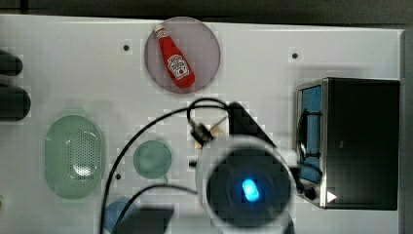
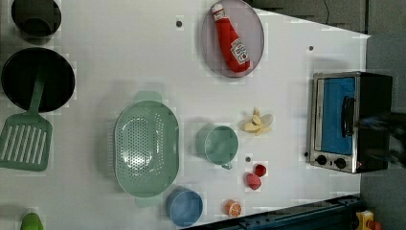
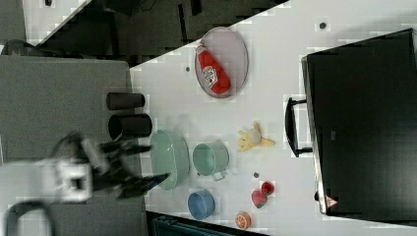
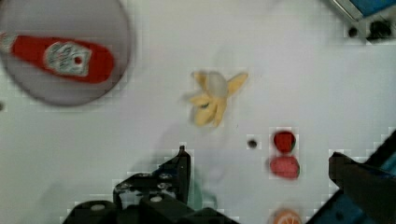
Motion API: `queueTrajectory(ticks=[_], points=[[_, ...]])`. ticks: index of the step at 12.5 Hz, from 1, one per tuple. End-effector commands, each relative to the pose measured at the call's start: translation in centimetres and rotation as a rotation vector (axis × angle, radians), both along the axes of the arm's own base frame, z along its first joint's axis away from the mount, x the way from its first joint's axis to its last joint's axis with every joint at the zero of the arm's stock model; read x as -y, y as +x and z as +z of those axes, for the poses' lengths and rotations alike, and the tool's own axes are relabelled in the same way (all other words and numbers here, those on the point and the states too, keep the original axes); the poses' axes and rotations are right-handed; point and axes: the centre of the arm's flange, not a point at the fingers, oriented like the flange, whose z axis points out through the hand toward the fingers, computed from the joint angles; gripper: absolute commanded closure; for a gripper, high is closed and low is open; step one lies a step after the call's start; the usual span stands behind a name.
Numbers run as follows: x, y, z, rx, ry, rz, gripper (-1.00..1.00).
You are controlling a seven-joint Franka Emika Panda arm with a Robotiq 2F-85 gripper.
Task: Pick banana from table and place on oven.
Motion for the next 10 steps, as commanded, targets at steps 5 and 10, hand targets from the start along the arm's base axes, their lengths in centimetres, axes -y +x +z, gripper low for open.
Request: queueTrajectory(ticks=[5,10], points=[[1.3,2.0,-15.9,-0.014,0.014,-0.068,-1.00],[2.0,2.2,-26.0,-0.009,0.002,-0.083,-1.00]])
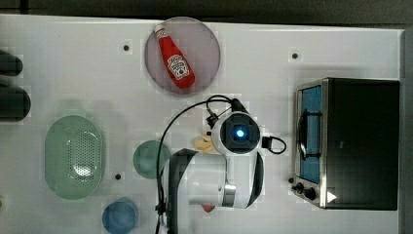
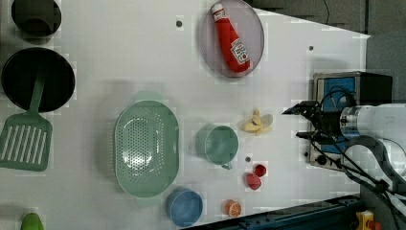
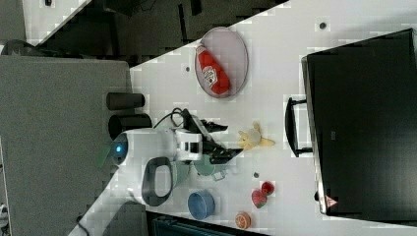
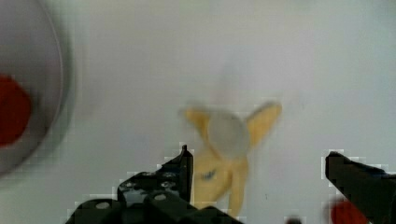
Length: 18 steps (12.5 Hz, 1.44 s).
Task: Pick banana from table and place on oven.
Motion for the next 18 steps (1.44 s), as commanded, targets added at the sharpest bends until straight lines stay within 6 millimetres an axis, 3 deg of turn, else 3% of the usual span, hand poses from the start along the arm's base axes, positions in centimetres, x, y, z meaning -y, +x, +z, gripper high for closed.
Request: queueTrajectory(ticks=[1,5,8,14,15,18], points=[[-0.9,-0.2,-3.7,-0.003,0.002,-0.023,-1.00],[-0.9,-0.3,-9.0,0.010,-0.006,-0.020,-1.00],[-1.4,-0.5,-11.1,0.014,-0.006,-0.009,-0.93],[-1.5,-0.5,-11.1,0.014,-0.005,-0.015,0.50],[-1.5,-0.5,-11.0,0.015,-0.005,-0.014,0.64],[-1.8,0.3,-8.7,0.059,-0.003,-0.009,0.64]])
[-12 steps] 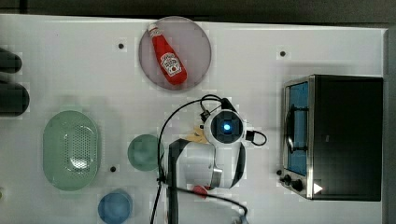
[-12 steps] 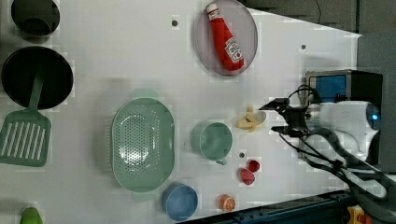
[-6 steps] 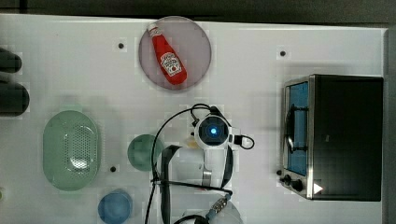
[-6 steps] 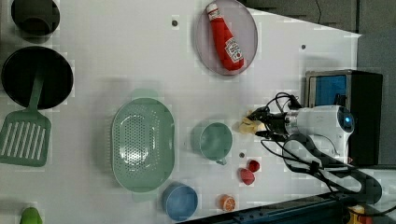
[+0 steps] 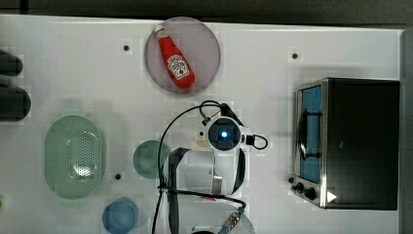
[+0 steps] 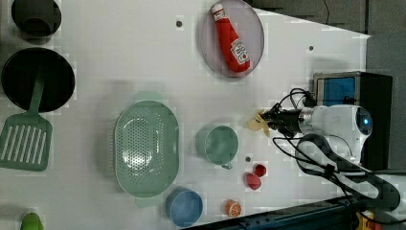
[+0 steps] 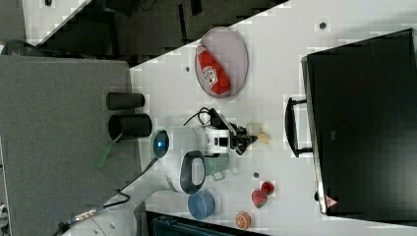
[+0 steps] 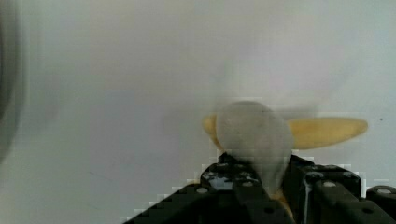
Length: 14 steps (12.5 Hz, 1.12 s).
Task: Pick banana from table and place on oven.
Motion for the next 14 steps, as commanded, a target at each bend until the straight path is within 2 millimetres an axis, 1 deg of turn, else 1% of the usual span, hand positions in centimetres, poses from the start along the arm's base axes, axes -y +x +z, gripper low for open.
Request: queueTrajectory(ticks=[1,2,3,5,7,10,12,14], points=[[-0.2,1.2,4.9,0.093,0.000,-0.029,0.64],[-0.3,1.6,7.2,0.127,0.001,-0.028,0.64],[-0.4,1.9,10.0,0.151,0.003,-0.026,0.64],[-0.7,2.2,16.8,0.183,0.008,-0.019,0.64],[-0.9,1.4,23.5,0.146,0.014,-0.016,0.64],[-0.9,-0.2,31.9,0.073,0.019,-0.015,0.64],[0.1,-1.2,36.0,0.048,0.025,-0.032,0.64],[2.1,-1.6,39.1,0.069,0.035,-0.055,0.64]])
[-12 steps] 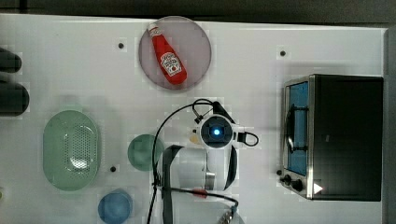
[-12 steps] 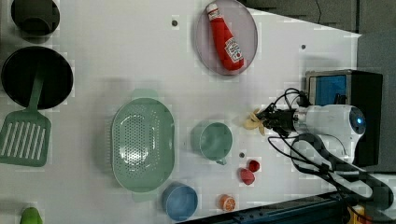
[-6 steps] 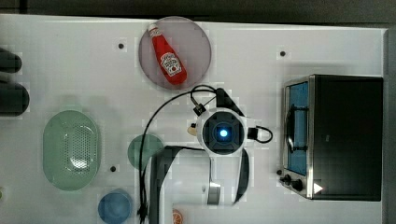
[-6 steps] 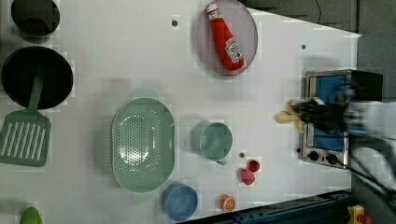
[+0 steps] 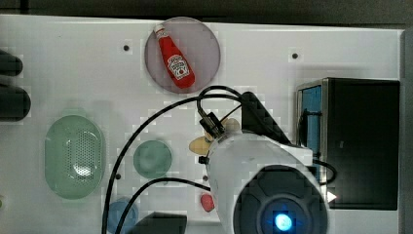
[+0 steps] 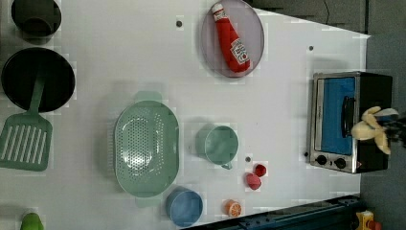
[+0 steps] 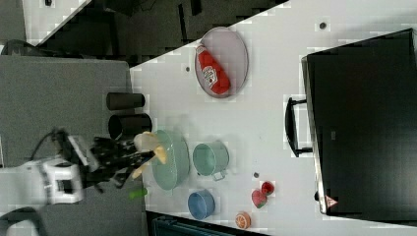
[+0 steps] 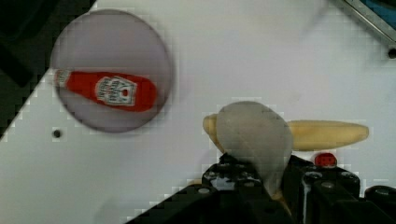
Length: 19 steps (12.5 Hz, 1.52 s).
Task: Pick banana from table and place on oven.
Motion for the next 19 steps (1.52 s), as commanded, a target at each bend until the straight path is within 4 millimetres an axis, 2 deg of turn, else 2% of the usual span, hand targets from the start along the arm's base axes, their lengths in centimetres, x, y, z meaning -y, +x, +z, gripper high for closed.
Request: queueTrajectory(ticks=[1,3,6,10,14,16,18,19], points=[[3.5,0.7,-1.4,-0.075,-0.006,-0.064,0.64],[7.2,0.5,-0.2,-0.052,0.006,-0.090,0.64],[13.7,-0.1,-1.2,-0.058,-0.020,-0.057,0.64],[21.9,0.6,-4.5,-0.063,-0.091,0.087,0.64],[29.5,1.3,-8.8,-0.128,-0.151,0.206,0.64],[31.9,2.1,-10.6,-0.163,-0.190,0.274,0.64],[32.9,2.7,-11.9,-0.200,-0.202,0.317,0.64],[33.1,2.8,-12.6,-0.214,-0.200,0.322,0.57]])
